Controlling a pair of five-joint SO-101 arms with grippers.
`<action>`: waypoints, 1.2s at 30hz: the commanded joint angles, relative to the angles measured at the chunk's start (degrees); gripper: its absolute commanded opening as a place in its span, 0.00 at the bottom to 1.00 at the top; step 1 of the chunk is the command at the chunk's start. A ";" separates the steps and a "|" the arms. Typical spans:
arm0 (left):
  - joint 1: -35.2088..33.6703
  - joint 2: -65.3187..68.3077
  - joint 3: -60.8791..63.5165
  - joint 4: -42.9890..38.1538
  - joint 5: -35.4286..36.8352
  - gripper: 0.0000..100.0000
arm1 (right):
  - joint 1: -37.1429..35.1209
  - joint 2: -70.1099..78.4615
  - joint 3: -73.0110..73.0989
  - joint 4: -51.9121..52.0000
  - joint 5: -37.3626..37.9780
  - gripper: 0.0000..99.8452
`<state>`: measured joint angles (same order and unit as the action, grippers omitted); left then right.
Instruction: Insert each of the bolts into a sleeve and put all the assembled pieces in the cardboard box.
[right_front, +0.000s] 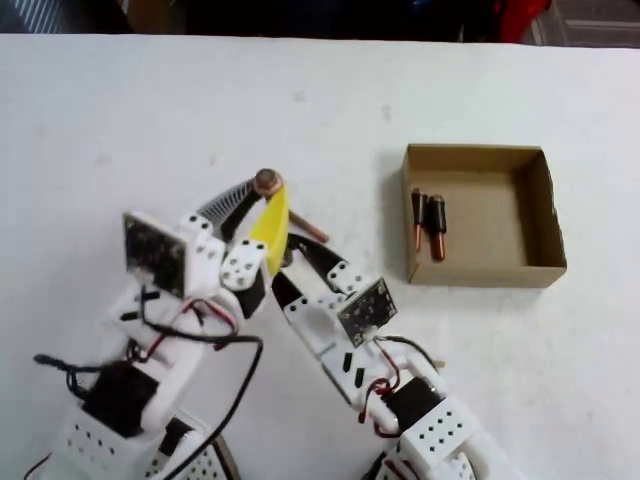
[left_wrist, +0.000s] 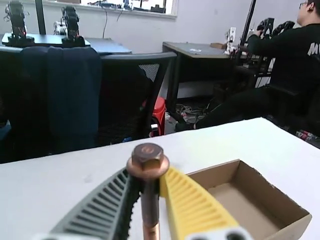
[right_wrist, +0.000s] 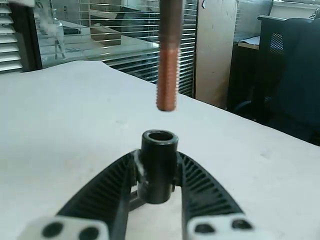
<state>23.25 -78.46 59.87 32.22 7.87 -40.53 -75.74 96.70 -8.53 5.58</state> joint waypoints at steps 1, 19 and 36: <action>0.66 -2.95 0.70 1.14 -0.62 0.02 | -0.04 -0.66 0.44 -1.27 0.09 0.02; 0.66 -3.21 6.77 0.62 -0.26 0.02 | -0.04 -0.57 0.44 -1.19 0.09 0.02; 1.10 -3.30 11.69 6.33 -0.70 0.02 | -0.04 -0.66 0.44 -1.19 0.09 0.02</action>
<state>23.96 -80.57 72.00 38.11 8.04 -40.88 -75.74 96.70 -8.44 5.58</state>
